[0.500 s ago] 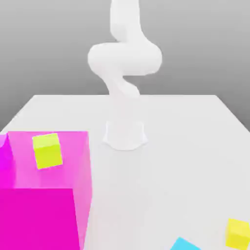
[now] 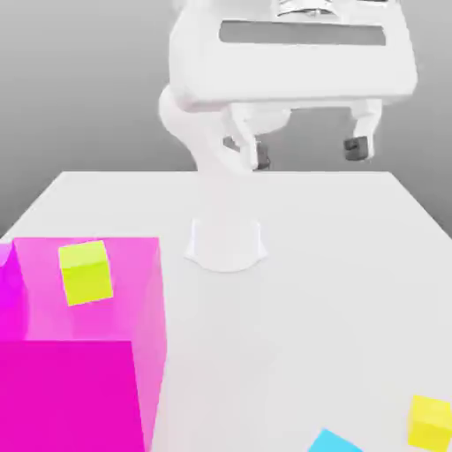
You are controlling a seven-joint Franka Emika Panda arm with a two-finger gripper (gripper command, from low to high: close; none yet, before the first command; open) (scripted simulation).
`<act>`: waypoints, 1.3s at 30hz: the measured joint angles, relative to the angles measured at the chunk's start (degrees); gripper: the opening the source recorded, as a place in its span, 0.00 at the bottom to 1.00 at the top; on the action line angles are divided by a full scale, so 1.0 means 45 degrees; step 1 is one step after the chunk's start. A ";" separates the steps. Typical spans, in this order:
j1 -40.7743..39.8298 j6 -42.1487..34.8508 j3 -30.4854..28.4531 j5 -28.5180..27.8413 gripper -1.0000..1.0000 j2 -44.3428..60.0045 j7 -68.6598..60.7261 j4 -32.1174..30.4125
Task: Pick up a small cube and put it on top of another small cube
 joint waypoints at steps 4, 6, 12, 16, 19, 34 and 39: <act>0.0340 0.0490 0.0150 0.0107 0.50 0.1837 -0.1125 0.0103; 0.0467 0.0741 0.0223 0.0069 0.50 0.2749 -0.1625 0.0153; 0.0665 0.1516 0.0456 -0.0489 0.50 0.5454 -0.2812 0.0293; 0.0819 0.2278 0.0511 -0.0978 0.50 0.7252 -0.3258 0.0464; 0.0797 0.3309 0.0562 -0.0975 0.00 0.8633 -0.3328 0.0733; 0.2153 0.1136 0.1602 -0.1550 0.00 0.5962 -0.3445 0.0172; 0.3010 0.2155 0.1937 -0.2151 0.00 0.6962 -0.3287 0.0158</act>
